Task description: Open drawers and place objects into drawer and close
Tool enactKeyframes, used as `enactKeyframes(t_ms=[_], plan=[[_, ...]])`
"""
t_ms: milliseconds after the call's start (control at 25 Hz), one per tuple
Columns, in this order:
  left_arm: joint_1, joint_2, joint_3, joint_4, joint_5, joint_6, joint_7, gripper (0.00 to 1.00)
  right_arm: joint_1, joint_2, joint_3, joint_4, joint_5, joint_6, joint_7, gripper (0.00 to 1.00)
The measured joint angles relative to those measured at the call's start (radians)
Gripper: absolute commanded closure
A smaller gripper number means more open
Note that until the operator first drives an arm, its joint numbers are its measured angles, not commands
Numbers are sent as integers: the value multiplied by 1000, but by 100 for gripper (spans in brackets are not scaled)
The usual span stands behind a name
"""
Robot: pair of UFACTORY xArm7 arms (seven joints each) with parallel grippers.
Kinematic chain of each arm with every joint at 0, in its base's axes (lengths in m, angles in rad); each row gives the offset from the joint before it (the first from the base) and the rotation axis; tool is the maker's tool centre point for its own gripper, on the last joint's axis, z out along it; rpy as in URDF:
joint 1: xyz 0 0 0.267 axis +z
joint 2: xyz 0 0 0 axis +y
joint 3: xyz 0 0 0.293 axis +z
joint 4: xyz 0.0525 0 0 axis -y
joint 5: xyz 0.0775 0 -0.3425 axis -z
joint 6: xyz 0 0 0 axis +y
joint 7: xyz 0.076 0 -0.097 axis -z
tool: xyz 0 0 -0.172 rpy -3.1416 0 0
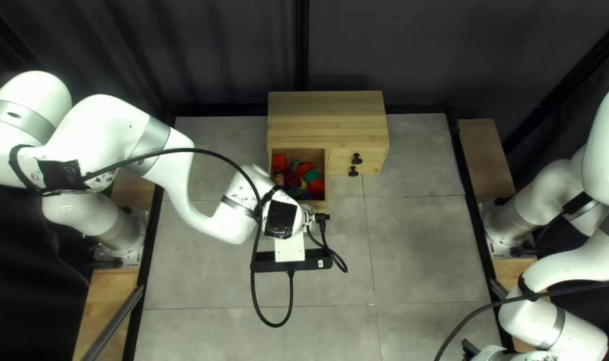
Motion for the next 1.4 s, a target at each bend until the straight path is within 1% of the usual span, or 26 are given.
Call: enactKeyframes(t_ms=[1400], plan=[[27,-12,23,24,-7,31,31,0,0,0,0,0,0,0,0,0]])
